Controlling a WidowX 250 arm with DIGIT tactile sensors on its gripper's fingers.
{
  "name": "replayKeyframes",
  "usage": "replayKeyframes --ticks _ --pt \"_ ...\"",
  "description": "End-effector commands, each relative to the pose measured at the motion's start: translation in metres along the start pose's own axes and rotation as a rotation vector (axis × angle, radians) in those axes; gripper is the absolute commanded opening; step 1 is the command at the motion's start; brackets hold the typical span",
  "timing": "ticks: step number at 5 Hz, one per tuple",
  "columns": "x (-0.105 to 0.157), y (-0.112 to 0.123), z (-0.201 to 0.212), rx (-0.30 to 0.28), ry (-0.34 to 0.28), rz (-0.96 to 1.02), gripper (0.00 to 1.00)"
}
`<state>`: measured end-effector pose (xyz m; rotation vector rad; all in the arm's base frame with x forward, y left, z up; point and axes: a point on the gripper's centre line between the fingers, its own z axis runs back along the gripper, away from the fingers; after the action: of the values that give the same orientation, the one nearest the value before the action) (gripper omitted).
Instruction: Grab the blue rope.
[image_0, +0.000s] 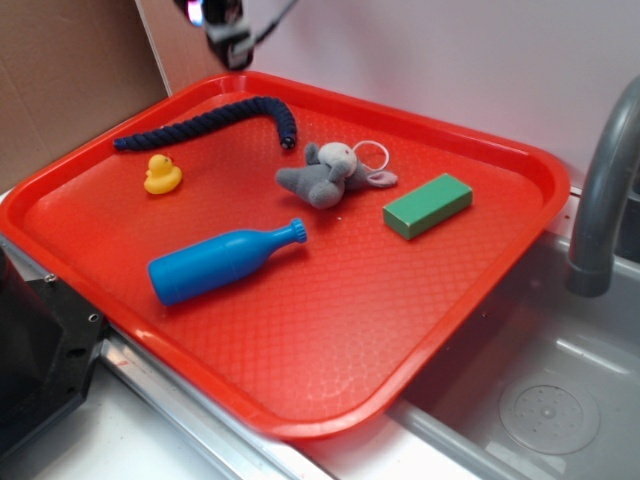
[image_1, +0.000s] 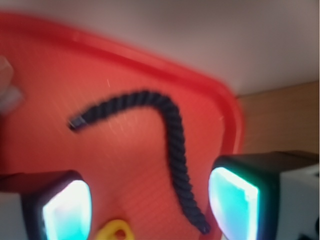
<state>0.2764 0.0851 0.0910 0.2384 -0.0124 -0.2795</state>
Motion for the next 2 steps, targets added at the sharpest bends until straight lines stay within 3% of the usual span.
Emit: replayKeyframes --ticks 1,2 --pt "-0.015 0.04 -0.039 -0.016 0.059 0.067 1.0" --pt "-0.02 0.045 -0.063 -0.036 0.114 0.105 1.0"
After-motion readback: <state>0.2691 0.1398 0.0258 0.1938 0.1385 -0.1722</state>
